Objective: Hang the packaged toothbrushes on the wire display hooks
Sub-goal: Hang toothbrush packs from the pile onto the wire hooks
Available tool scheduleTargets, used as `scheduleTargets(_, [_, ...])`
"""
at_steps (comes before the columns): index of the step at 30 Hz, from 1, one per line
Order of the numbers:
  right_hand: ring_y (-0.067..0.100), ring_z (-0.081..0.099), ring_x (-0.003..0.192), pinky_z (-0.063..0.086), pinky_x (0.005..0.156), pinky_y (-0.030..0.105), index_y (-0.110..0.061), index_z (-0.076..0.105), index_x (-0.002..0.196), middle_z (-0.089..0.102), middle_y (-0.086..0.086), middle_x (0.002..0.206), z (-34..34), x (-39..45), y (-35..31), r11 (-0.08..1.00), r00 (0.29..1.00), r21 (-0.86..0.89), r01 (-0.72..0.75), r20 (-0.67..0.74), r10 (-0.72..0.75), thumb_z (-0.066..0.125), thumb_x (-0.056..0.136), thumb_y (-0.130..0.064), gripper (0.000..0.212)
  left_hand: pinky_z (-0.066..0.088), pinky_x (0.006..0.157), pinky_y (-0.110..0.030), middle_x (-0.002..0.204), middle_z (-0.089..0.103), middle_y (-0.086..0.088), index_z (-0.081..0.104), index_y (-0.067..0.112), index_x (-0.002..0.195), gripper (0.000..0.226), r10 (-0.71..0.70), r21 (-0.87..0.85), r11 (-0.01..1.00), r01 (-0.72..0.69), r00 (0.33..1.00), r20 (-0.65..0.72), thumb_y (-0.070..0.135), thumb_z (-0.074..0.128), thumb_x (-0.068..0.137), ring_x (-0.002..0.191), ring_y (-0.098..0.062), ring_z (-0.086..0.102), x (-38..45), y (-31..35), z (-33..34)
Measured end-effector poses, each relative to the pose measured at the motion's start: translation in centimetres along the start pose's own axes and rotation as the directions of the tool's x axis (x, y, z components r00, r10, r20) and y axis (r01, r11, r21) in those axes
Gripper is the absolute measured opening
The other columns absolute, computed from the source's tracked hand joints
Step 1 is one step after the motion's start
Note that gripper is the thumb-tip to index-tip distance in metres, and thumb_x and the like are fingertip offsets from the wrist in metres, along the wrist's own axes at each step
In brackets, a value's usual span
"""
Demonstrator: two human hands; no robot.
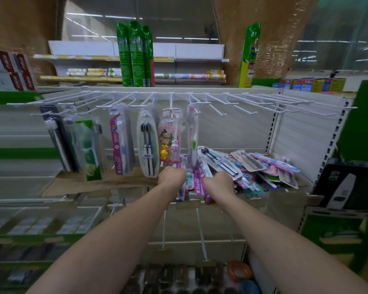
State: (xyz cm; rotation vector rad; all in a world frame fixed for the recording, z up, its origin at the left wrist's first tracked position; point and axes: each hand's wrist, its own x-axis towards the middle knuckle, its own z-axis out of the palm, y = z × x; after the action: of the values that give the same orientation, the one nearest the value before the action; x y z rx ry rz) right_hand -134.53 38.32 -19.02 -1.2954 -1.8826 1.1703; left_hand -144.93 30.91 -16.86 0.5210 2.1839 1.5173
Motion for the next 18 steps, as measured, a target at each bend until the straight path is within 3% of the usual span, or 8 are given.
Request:
scheduleTargets(2, [0.03,0.062,0.046,0.058,0.047,0.041,-0.005,0.052,0.076,0.059,0.015,0.068,-0.1,-1.1,0.0,0.999,1.0,0.024,-0.026,-0.007,0.026,0.05,0.08,-0.006,0.005,0.055,0.081,-0.039,0.091,0.058,-0.015,0.052,0.005,0.082,0.018,-0.004,0.041,0.999,0.005,1.0,-0.009,0.015,0.048,0.096,0.087,-0.029,0.058,-0.2,-0.5,-0.3])
scheduleTargets(4, [0.03,0.061,0.05,0.059,0.047,0.042,-0.005,0.053,0.083,0.059,0.015,0.082,-0.1,-2.1,0.2,0.999,0.999,0.006,-0.033,-0.021,0.033,0.049,0.078,-0.007,0.006,0.052,0.071,-0.034,0.084,0.06,-0.015,0.057,0.001,0.089,0.018,-0.016,0.084,0.996,0.018,1.0,-0.022,0.017,0.05,0.093,0.079,-0.029,0.062,-1.0,-0.9,-0.5])
scheduleTargets(7, [0.028,0.058,0.047,0.053,0.038,0.035,-0.004,0.056,0.115,0.059,0.013,0.09,-0.1,-3.3,0.5,0.998,0.999,0.038,-0.048,-0.02,0.049,0.046,0.077,-0.004,0.039,0.053,0.064,-0.03,0.079,0.061,-0.012,0.055,0.008,0.078,0.021,-0.019,0.128,0.992,0.017,1.0,0.016,0.024,0.061,0.09,0.073,-0.027,0.063,-1.5,-1.8,-0.9])
scheduleTargets(10, [0.028,0.056,0.049,0.052,0.043,0.033,-0.006,0.048,0.097,0.062,0.017,0.085,-0.2,-4.8,0.5,0.993,0.996,0.083,-0.079,-0.027,0.082,0.045,0.083,0.001,0.015,0.057,0.059,-0.032,0.083,0.067,-0.016,0.062,0.004,0.082,0.017,-0.035,0.162,0.987,0.026,0.998,0.053,0.02,0.067,0.081,0.072,-0.029,0.069,-1.7,-2.5,-1.4])
scheduleTargets(12, [0.029,0.058,0.05,0.055,0.044,0.038,0.0,0.051,0.088,0.061,0.019,0.083,-0.1,-5.4,0.6,0.987,0.993,0.122,-0.107,-0.039,0.113,0.047,0.082,0.002,0.007,0.064,0.07,-0.051,0.088,0.069,-0.019,0.064,0.003,0.088,0.018,-0.062,0.124,0.991,0.051,0.995,0.081,0.014,0.068,0.075,0.075,-0.035,0.073,-1.3,-3.2,-1.4])
scheduleTargets(13, [0.031,0.061,0.05,0.057,0.045,0.045,0.003,0.055,0.088,0.062,0.02,0.083,0.1,-5.7,0.7,0.983,0.991,0.136,-0.122,-0.046,0.129,0.049,0.082,0.001,0.009,0.063,0.071,-0.053,0.087,0.069,-0.019,0.063,0.004,0.086,0.015,-0.069,0.126,0.99,0.058,0.994,0.088,0.013,0.069,0.076,0.074,-0.035,0.073,-1.6,-3.3,-1.7])
scheduleTargets(16, [0.038,0.068,0.053,0.058,0.047,0.057,0.0,0.063,0.086,0.065,0.022,0.081,0.4,-7.0,0.9,0.984,0.988,0.123,-0.13,-0.07,0.139,0.055,0.081,-0.002,0.009,0.055,0.057,-0.032,0.077,0.062,-0.012,0.054,0.008,0.074,0.02,-0.028,0.191,0.981,0.01,0.995,0.093,0.013,0.072,0.082,0.073,-0.028,0.068,-4.2,-3.1,-3.4])
scheduleTargets(18, [0.041,0.069,0.057,0.057,0.044,0.057,-0.003,0.066,0.087,0.066,0.021,0.084,0.6,-8.0,1.0,0.986,0.988,0.124,-0.116,-0.092,0.128,0.057,0.079,-0.002,0.012,0.046,0.057,-0.028,0.071,0.058,-0.011,0.054,0.008,0.074,0.02,-0.001,0.209,0.978,-0.017,0.996,0.086,0.014,0.072,0.082,0.073,-0.029,0.063,-4.6,-3.5,-4.1])
